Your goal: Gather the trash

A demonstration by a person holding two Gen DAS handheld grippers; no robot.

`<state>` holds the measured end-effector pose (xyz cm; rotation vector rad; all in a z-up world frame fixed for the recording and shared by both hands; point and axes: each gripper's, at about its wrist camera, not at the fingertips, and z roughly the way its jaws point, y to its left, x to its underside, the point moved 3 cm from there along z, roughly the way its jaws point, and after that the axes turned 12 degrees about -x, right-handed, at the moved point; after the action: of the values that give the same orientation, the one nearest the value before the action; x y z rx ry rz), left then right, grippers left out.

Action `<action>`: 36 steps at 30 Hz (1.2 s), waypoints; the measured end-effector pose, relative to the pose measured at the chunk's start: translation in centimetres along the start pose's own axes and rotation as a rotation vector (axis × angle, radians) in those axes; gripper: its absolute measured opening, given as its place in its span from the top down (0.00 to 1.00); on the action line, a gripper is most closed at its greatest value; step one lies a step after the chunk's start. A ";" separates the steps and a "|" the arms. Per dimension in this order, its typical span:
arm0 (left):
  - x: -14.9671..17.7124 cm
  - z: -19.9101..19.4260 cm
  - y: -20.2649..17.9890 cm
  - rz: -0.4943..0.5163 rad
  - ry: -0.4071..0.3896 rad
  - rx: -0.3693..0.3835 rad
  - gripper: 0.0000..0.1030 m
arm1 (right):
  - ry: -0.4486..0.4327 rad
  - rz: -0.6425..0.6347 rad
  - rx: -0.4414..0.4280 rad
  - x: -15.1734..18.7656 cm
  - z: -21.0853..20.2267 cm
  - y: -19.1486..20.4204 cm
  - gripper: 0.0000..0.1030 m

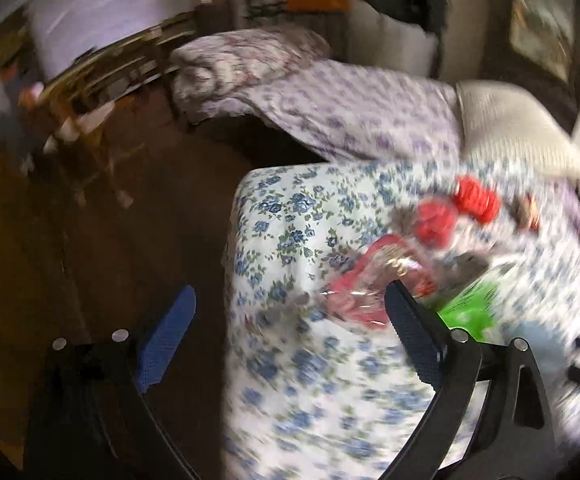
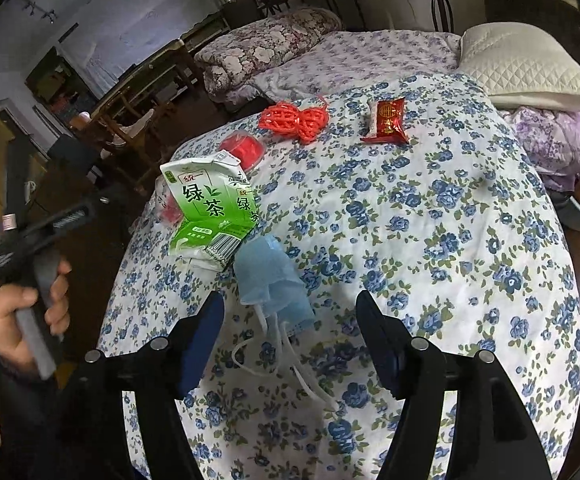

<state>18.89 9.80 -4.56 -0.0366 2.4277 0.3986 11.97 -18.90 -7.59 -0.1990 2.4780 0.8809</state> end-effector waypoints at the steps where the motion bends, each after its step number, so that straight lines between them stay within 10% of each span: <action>1: -0.2 0.4 -0.1 0.024 -0.003 0.012 0.11 | 0.003 -0.001 0.000 0.0 0.0 -0.1 0.35; 8: -0.7 2.5 -1.2 0.064 0.014 0.277 0.11 | 0.056 -0.071 -0.006 -0.4 1.3 0.6 0.34; 27: -2.4 8.4 -8.2 0.335 0.084 0.273 0.12 | 0.120 -0.124 0.026 0.5 3.5 1.6 0.32; 33: -2.5 8.3 -7.7 0.272 0.109 0.305 0.63 | 0.105 -0.125 0.040 0.3 3.1 1.4 0.32; 36: -2.3 7.8 -6.6 0.227 0.146 0.322 0.70 | 0.082 -0.130 0.047 0.0 2.7 1.4 0.32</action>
<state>26.30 5.60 -10.63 0.3649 2.6204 0.1016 12.62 -16.13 -8.63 -0.3825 2.5260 0.7740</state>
